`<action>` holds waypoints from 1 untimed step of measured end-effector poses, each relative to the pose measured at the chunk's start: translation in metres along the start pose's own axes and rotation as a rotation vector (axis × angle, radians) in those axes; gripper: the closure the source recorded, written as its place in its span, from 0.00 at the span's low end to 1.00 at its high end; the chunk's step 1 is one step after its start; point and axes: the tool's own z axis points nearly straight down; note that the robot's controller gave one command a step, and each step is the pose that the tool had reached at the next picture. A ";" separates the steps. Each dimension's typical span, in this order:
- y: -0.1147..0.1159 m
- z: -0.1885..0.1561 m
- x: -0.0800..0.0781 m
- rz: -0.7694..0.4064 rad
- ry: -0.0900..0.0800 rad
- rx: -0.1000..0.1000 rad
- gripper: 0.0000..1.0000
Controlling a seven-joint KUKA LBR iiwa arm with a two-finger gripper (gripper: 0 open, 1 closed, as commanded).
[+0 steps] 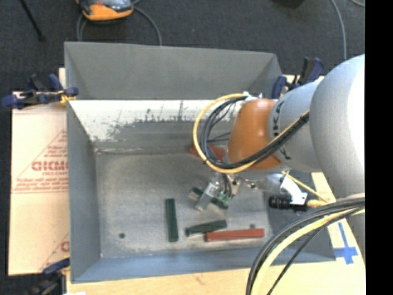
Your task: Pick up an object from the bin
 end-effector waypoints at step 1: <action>0.000 0.000 0.000 0.000 0.000 0.000 1.00</action>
Offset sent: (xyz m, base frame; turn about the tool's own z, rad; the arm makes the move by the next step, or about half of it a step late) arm 0.0006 0.0109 0.1242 0.0424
